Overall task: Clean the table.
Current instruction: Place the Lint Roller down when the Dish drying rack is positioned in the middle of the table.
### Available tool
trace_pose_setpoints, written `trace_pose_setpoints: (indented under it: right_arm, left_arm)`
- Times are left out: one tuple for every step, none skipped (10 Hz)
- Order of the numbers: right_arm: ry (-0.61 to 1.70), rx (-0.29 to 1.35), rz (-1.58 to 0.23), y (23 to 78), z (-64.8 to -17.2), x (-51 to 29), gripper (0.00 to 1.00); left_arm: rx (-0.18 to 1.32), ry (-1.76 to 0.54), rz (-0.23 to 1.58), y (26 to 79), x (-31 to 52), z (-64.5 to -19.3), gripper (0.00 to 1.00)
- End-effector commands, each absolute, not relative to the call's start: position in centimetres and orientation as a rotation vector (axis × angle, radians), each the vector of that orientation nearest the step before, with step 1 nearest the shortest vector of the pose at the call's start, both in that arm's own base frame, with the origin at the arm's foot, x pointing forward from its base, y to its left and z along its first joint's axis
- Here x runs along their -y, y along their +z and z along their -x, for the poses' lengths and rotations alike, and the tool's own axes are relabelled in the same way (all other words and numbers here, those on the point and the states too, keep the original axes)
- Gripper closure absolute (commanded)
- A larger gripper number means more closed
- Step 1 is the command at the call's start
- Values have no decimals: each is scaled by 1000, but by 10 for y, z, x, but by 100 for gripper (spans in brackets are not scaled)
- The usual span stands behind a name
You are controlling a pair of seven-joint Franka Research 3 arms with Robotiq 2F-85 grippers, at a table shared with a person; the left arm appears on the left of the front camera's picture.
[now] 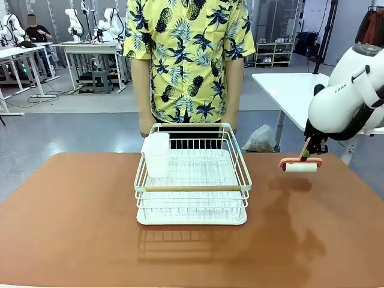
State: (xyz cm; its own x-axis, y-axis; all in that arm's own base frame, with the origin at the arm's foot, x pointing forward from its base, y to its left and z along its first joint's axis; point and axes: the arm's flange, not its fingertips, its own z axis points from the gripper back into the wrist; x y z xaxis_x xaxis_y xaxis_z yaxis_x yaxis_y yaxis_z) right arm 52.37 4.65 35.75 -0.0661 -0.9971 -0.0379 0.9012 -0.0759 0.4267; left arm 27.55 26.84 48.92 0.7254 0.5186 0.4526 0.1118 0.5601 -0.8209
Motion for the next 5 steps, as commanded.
trace_pose_setpoints:
  right_arm:
    - [-1649, 368, -460, 349, -508, -55, 79]
    - [-1648, 352, -453, 346, -507, -56, 79]
    - [-1652, 348, -453, 343, -507, -57, 79]
    - [-1636, 342, -461, 341, -506, -57, 79]
    - [-1639, 329, -446, 340, -507, -57, 79]
  left_arm:
    - [758, 255, 970, 490, -270, -273, 0]
    - [758, 255, 970, 490, -270, -273, 0]
    - [758, 255, 970, 490, -270, -273, 0]
    - [758, 255, 970, 490, -270, -273, 0]
    - [758, 255, 970, 490, -270, -273, 0]
